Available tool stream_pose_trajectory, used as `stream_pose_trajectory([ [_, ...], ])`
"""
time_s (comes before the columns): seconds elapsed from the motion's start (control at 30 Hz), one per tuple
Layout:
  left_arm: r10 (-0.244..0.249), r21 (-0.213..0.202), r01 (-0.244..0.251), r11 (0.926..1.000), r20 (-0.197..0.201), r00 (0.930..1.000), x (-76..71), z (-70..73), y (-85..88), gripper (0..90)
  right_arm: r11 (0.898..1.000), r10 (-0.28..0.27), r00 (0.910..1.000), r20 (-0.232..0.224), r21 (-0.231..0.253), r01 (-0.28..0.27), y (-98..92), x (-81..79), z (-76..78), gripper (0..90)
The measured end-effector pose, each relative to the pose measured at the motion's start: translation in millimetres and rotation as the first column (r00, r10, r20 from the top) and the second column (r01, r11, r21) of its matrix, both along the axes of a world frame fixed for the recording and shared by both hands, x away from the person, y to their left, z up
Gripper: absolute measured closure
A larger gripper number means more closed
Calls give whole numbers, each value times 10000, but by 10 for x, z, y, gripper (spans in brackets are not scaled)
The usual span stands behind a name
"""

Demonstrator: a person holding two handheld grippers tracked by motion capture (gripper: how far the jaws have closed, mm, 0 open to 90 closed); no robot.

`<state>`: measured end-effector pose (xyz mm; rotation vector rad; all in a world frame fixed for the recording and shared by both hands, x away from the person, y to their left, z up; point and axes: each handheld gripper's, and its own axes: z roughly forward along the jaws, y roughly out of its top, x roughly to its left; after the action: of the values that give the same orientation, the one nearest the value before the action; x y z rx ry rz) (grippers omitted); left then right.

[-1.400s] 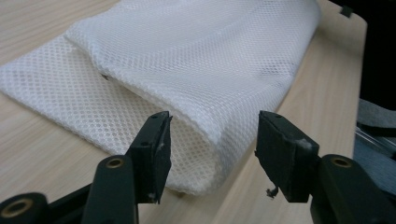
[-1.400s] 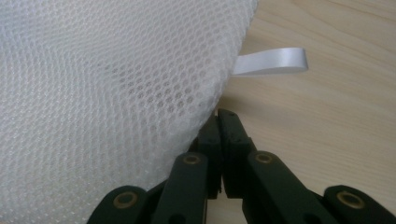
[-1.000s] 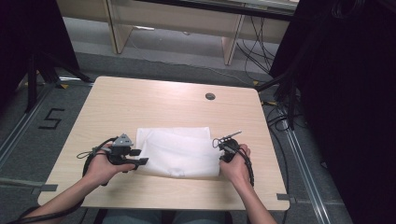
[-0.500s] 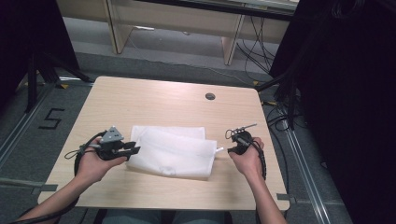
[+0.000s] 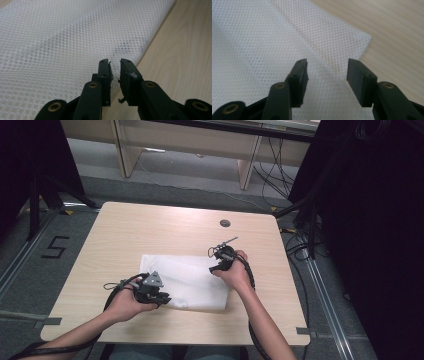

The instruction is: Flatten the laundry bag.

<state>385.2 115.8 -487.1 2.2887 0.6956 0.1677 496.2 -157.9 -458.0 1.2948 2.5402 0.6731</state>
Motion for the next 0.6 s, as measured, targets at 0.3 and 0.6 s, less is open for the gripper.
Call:
stream_pose_trajectory([
  [0.3, -223, 336, 230, 9992, -211, 9995, 1, -31, -10, 773, 9980, 481, 9988, -88, -398, -484, 56, 141, -219, 509],
  [0.6, -441, 667, 464, 9967, -354, 9984, 19, -75, -6, 763, 9964, 659, 9968, -449, -500, -681, 123, 117, -247, 617],
])
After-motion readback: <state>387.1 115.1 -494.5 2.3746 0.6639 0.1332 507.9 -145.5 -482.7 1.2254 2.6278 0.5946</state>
